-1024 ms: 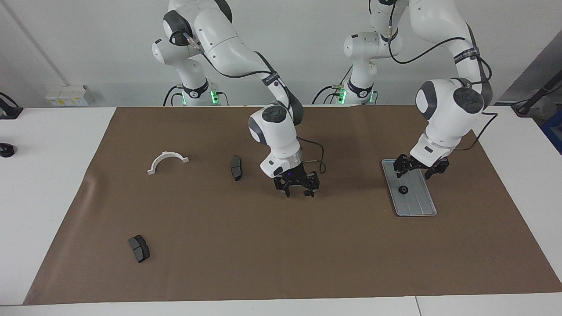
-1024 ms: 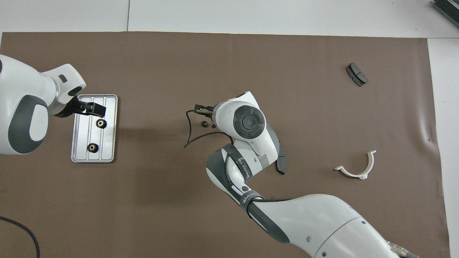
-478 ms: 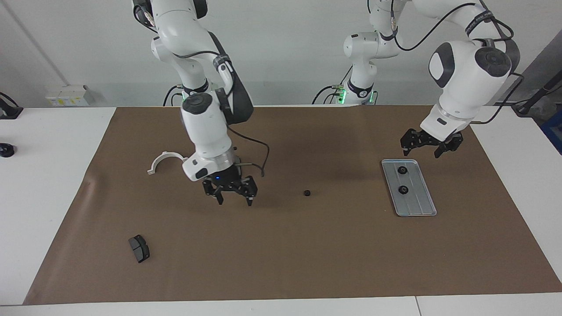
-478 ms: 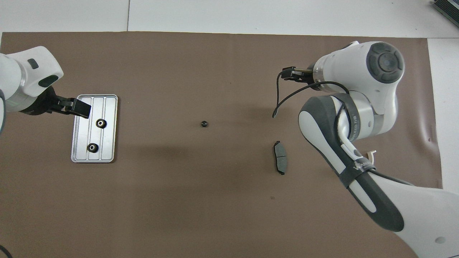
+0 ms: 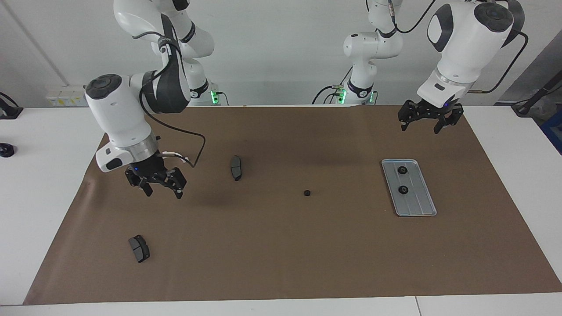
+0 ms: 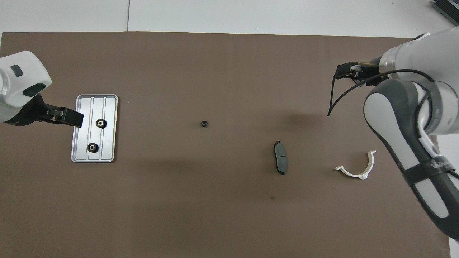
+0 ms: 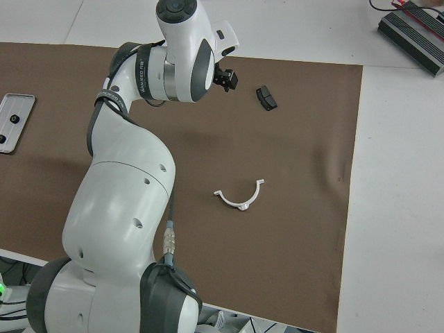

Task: Pick bearing gear from pile to tray

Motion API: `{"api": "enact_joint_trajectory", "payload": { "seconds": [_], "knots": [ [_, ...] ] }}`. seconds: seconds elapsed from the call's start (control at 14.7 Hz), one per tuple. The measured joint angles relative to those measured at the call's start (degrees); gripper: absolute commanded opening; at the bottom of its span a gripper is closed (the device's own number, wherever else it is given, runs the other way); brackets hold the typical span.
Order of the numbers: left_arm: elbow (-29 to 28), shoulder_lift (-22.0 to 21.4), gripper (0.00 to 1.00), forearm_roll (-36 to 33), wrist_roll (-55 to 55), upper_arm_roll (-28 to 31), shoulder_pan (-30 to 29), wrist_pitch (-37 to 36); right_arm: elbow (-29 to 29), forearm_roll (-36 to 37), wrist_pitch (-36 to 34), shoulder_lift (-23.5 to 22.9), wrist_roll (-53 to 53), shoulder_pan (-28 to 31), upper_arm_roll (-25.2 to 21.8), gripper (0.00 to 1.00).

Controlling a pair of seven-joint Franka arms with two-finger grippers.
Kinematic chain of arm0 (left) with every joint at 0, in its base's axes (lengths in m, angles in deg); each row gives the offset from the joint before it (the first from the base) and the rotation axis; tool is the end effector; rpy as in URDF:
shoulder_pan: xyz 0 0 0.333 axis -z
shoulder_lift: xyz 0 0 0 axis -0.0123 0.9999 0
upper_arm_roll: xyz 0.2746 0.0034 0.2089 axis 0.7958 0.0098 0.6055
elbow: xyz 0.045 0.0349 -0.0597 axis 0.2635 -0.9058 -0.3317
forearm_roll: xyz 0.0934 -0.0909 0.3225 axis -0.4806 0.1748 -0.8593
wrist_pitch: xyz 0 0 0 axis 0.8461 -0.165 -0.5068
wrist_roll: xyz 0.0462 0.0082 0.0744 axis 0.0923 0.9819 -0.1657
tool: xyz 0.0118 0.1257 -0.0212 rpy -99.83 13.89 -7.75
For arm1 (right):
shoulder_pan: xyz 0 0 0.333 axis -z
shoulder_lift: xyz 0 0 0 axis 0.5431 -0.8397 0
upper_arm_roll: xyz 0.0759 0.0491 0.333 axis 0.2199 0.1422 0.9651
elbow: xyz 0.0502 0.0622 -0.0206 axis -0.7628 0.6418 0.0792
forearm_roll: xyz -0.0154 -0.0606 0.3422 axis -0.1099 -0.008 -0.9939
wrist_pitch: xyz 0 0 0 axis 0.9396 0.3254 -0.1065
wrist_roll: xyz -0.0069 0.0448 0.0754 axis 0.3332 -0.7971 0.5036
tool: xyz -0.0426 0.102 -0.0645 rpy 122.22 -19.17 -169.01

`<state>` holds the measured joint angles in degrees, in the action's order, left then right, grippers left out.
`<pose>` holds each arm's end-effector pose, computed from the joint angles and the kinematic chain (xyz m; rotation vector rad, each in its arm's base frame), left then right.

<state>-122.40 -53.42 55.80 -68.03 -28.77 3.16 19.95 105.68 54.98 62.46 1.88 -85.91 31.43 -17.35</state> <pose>0.5042 -0.0554 0.5951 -3.0977 0.3217 0.0460 0.6176 0.0228 0.5107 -3.0275 0.2944 -0.2937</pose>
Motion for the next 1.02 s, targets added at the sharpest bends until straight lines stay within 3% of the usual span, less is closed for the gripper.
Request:
{"api": "enact_joint_trajectory", "payload": {
  "seconds": [0.55, 0.82, 1.02],
  "knots": [
    [2.32, 0.0, 1.0, 2.19, -0.03, 0.47, 0.85, -2.76, -1.21, 0.19, -16.73, 10.72, 0.92, 1.83, 0.01, 1.0],
    [2.34, -0.01, 1.0, 2.57, -0.05, 2.11, 4.88, -2.85, -6.35, 2.03, -27.92, 11.9, 4.94, 2.39, -0.03, 1.0],
    [2.41, -0.2, 1.0, 2.55, 0.04, 3.55, 5.46, -2.84, -6.99, 2.07, -30.22, 11.86, 5.28, 3.23, -0.04, 1.0]
  ]
}}
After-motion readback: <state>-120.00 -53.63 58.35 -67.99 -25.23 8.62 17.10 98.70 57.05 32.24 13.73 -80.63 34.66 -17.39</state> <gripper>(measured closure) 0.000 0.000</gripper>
